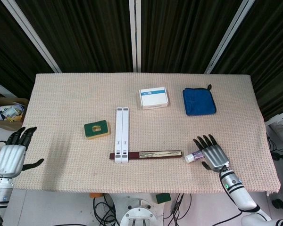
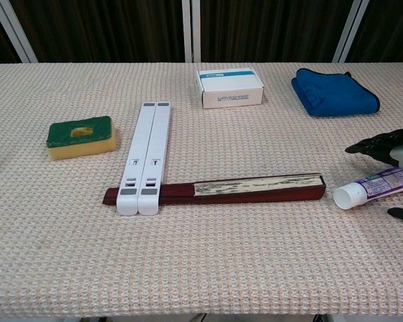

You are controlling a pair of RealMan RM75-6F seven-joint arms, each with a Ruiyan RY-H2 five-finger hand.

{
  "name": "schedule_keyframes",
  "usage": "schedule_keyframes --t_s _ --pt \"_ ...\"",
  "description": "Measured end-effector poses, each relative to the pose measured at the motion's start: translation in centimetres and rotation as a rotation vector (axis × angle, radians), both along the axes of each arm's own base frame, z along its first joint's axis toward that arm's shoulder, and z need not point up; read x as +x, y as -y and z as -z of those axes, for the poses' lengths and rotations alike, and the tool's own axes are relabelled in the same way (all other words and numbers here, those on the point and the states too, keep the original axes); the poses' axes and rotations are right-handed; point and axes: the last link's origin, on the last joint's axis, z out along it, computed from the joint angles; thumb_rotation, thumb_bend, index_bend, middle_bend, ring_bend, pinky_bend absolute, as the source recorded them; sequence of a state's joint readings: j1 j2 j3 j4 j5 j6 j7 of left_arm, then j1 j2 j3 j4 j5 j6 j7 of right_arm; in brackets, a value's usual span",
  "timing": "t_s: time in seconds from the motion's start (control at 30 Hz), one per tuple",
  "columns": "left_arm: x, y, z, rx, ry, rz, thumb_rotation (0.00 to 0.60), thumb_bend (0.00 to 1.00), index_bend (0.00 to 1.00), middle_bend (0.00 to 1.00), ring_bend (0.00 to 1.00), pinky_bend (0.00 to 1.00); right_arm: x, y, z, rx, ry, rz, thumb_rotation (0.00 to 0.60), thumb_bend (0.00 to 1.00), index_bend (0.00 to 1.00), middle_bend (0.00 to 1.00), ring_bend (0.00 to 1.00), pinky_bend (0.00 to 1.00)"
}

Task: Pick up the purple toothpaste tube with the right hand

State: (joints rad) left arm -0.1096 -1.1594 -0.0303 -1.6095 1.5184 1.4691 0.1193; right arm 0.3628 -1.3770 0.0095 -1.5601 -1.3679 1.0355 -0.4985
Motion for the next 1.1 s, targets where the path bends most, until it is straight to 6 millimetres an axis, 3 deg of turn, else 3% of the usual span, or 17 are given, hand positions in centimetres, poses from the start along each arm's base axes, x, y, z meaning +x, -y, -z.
schedule_keyframes --t_s 0.5,0.63,0.83,1.1 --pt "0.7 -0.9 0.2 -0.015 0.016 0.032 0.522 0.05 0.06 0.13 0.07 0.16 -0.3 0.0 -0.2 -0.018 0.011 0.001 0.6 0.29 0.0 0.17 0.02 0.0" --pt "0.4 -0.8 0.2 -0.019 0.021 0.024 0.524 0.05 0.06 0.13 0.07 0.16 0.0 0.1 -0.1 -0.033 0.012 -0.026 0.6 0.29 0.01 0.23 0.11 0.1" --pt "0.0 -0.6 0.0 -0.005 0.017 0.002 0.522 0.05 0.06 0.13 0.07 0.16 0.4 0.2 0.4 -0.049 0.013 -0.095 0.6 0.3 0.21 0.35 0.28 0.34" --pt "-0.2 -0.5 0.1 -0.011 0.017 -0.011 0.523 0.05 0.06 0.13 0.07 0.16 0.4 0.3 0.8 -0.053 -0.014 -0.116 0.6 0.32 0.5 0.52 0.46 0.41"
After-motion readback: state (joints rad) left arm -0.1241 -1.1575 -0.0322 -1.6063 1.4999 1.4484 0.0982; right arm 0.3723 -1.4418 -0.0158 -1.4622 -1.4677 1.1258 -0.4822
